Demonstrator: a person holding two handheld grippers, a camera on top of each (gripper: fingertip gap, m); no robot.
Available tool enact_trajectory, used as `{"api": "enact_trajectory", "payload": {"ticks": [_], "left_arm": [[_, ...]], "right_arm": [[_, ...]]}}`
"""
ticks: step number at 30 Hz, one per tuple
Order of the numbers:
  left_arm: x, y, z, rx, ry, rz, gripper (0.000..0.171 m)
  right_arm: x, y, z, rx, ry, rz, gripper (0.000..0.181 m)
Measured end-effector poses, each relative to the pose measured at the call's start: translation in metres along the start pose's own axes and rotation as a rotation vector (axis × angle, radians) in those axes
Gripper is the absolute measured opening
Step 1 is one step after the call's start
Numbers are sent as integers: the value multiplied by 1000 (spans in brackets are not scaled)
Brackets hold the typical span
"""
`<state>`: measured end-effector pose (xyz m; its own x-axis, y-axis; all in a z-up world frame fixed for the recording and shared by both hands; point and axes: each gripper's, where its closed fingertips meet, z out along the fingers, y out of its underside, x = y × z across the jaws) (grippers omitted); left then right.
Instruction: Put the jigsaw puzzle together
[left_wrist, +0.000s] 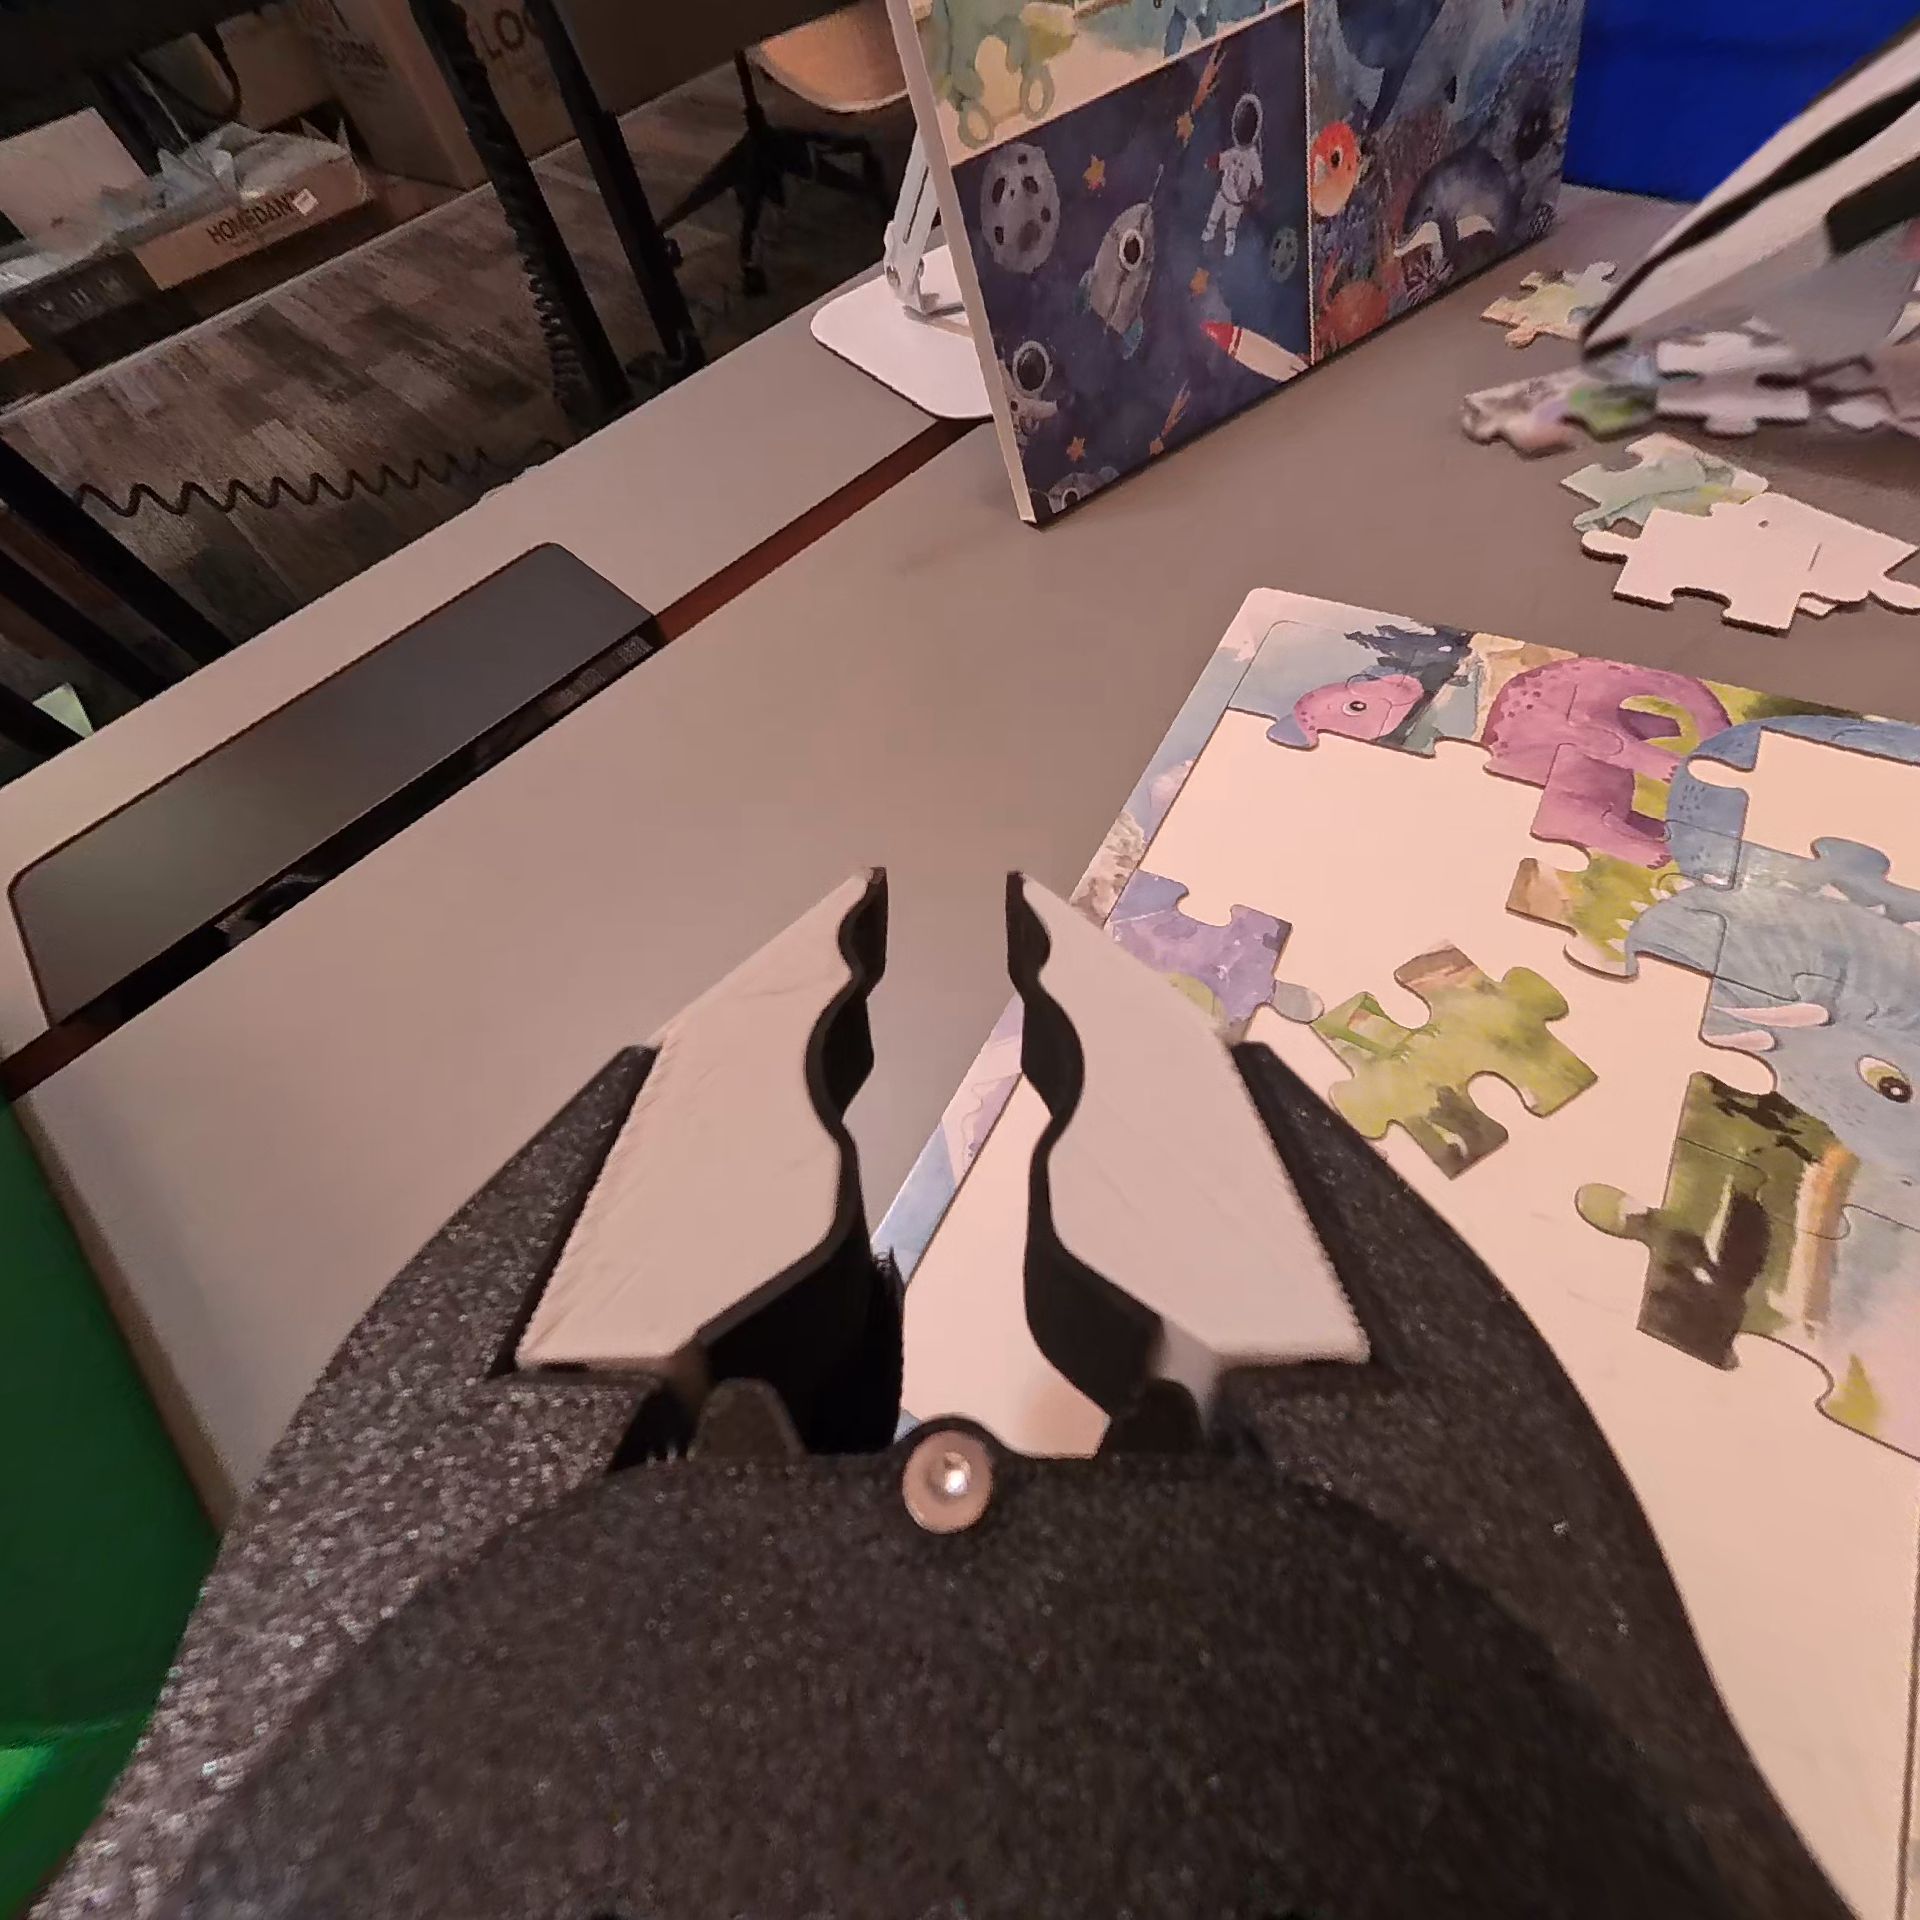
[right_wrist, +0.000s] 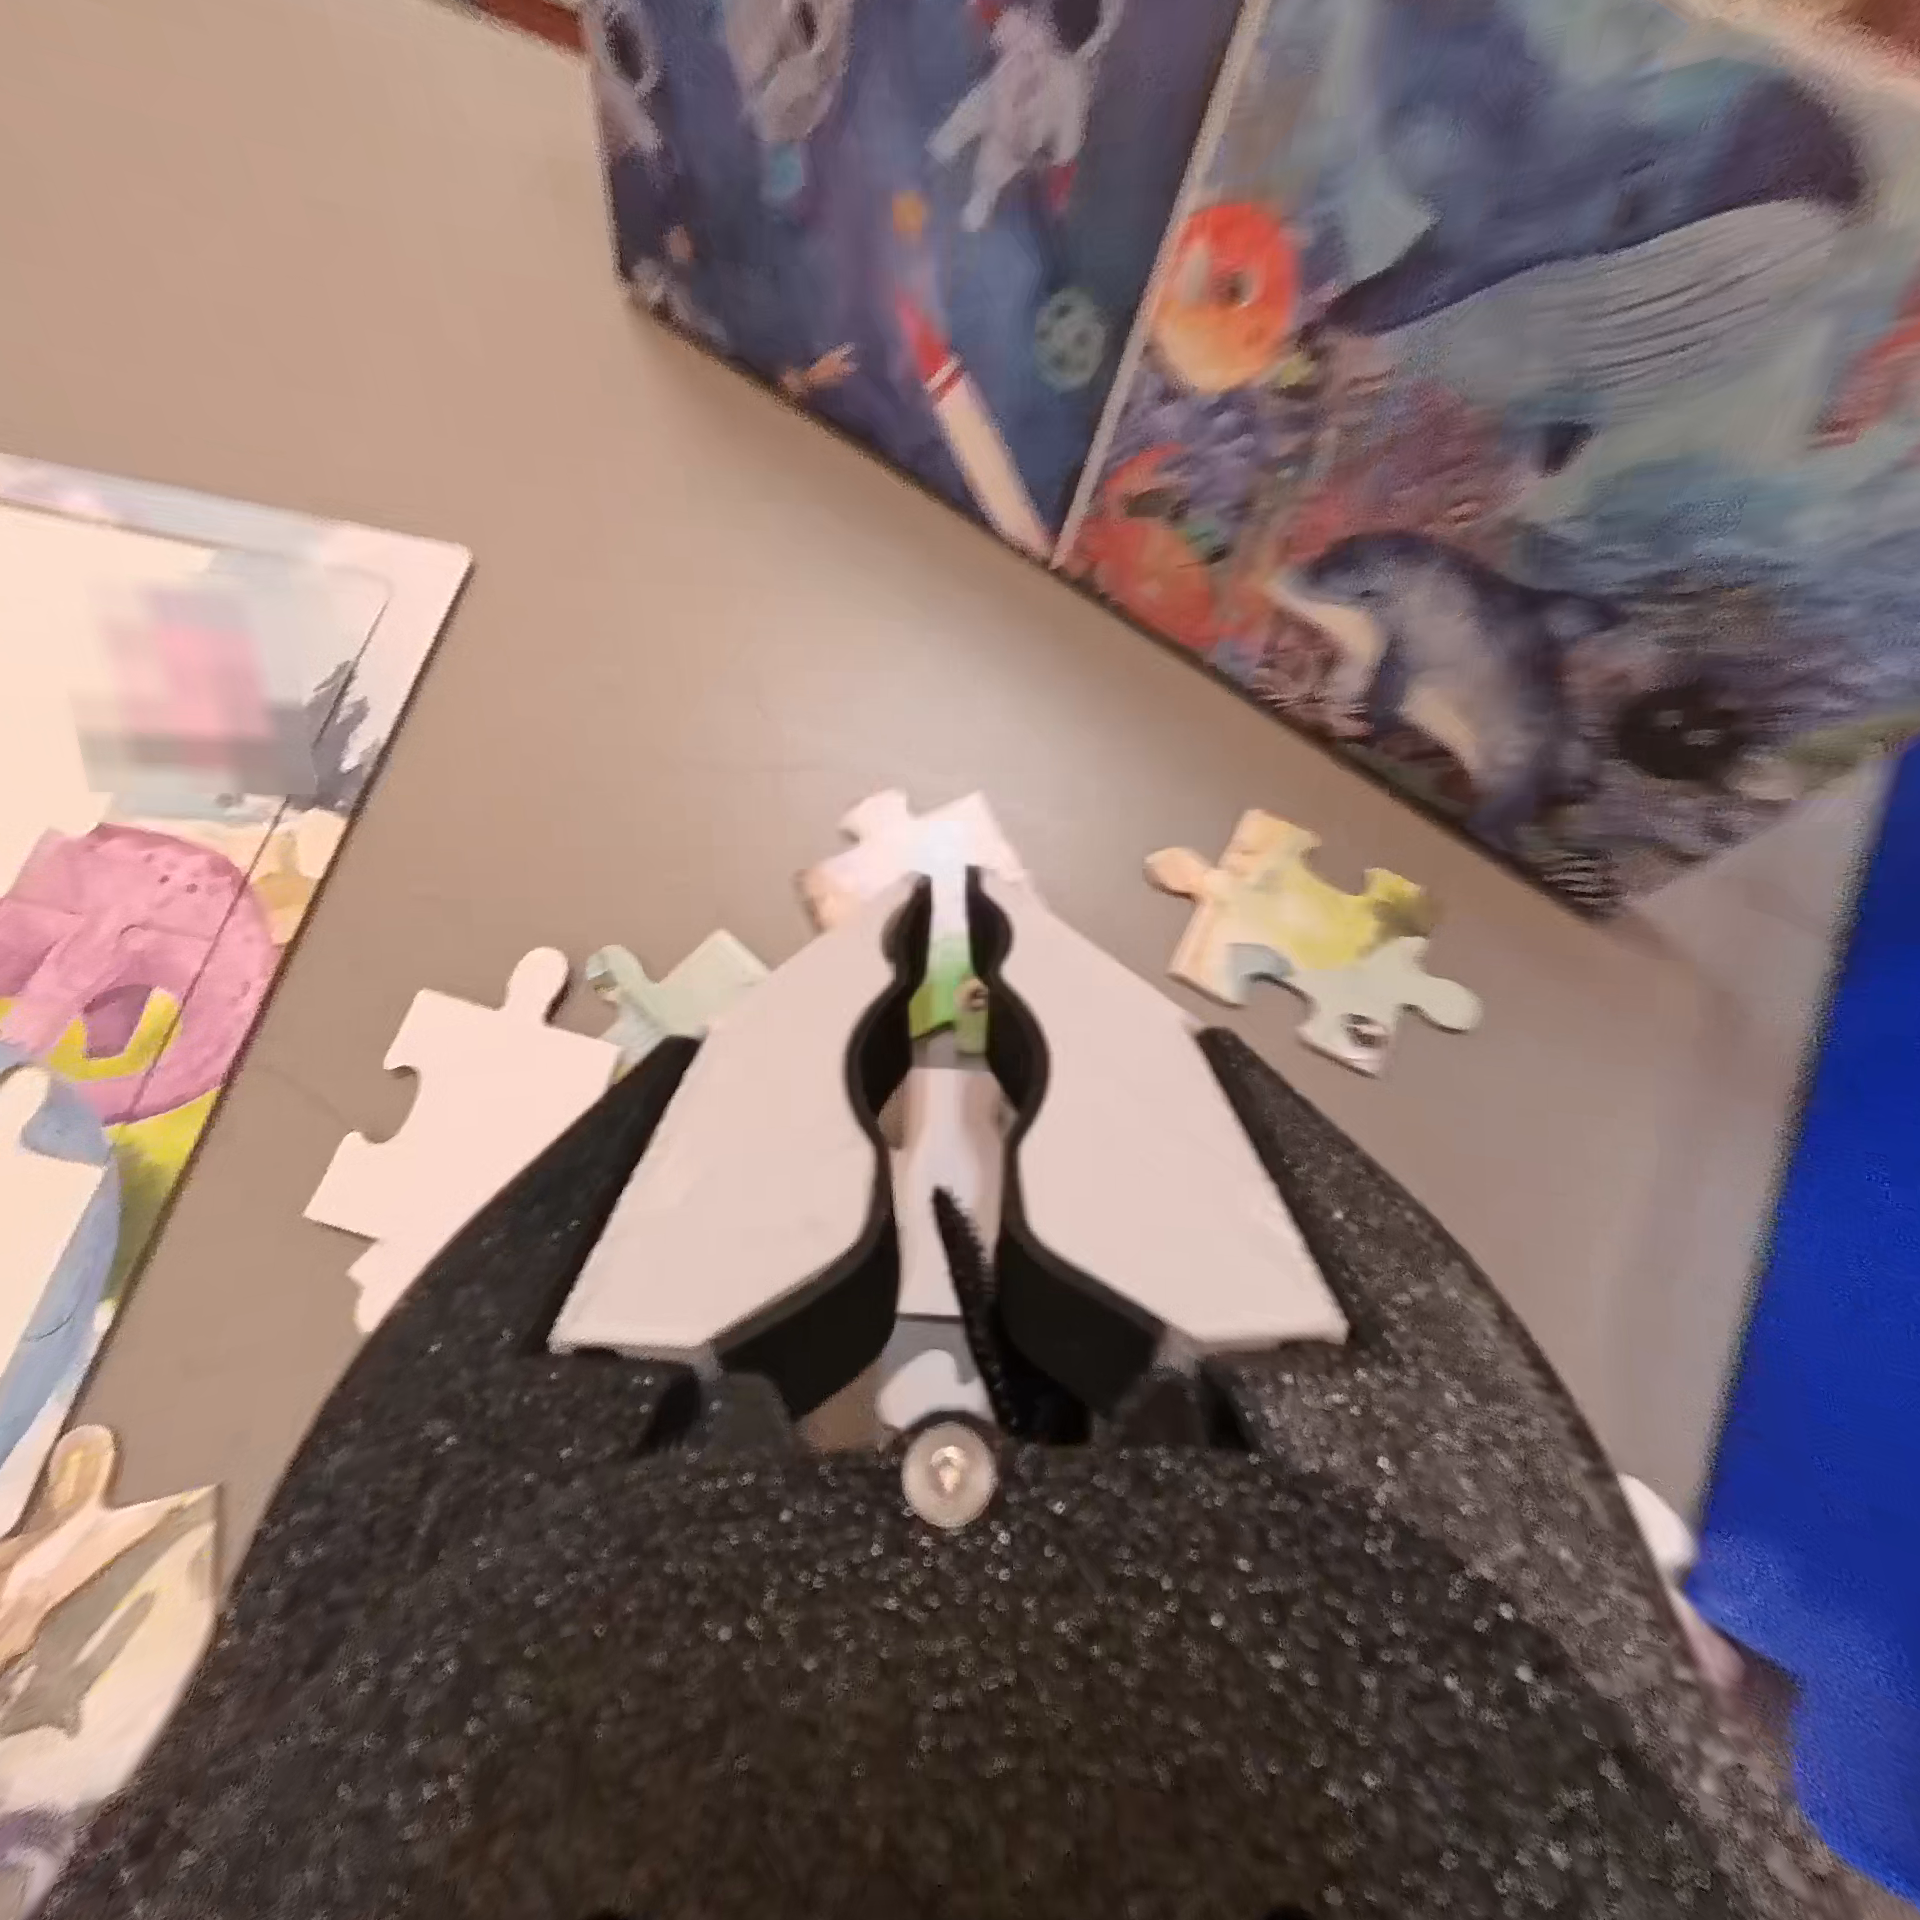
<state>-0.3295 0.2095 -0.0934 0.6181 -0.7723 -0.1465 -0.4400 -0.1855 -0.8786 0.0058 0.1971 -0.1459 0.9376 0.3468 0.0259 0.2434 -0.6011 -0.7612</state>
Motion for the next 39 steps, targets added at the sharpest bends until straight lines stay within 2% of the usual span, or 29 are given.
{"api": "enact_trajectory", "payload": {"ticks": [1,4,7,11,16,18,19,23,27,29,31,36,39], "left_arm": [[0,1,0,-5,2,1,23],[4,1,1,-8,15,6,22],[6,5,4,-24,23,18,23],[6,11,7,-48,36,23,23],[8,15,10,-63,43,26,23],[10,16,12,-70,47,30,23],[11,17,12,-75,51,33,23],[18,18,14,-80,75,33,23],[35,11,14,-50,184,-58,24],[47,4,12,-20,271,-145,25],[64,-6,9,15,402,-255,29],[100,-30,-4,92,729,-508,40],[112,-38,-14,104,872,-579,43]], "right_arm": [[9,-7,-6,36,21,13,15],[15,-24,-11,90,-46,31,35],[5,-6,6,-53,-159,-28,56],[6,20,16,-194,-171,-139,58],[4,21,15,-178,-182,-136,52],[1,22,13,-180,-194,-151,37],[0,22,13,-178,-193,-159,35],[-2,20,12,-164,-168,-204,34],[-15,7,7,-102,-144,-281,34],[-29,-9,0,-34,-123,-344,34],[-58,-30,-10,54,-117,-433,34],[-183,-77,-40,337,-218,-655,34],[-232,-85,-41,381,-274,-713,34]]}}
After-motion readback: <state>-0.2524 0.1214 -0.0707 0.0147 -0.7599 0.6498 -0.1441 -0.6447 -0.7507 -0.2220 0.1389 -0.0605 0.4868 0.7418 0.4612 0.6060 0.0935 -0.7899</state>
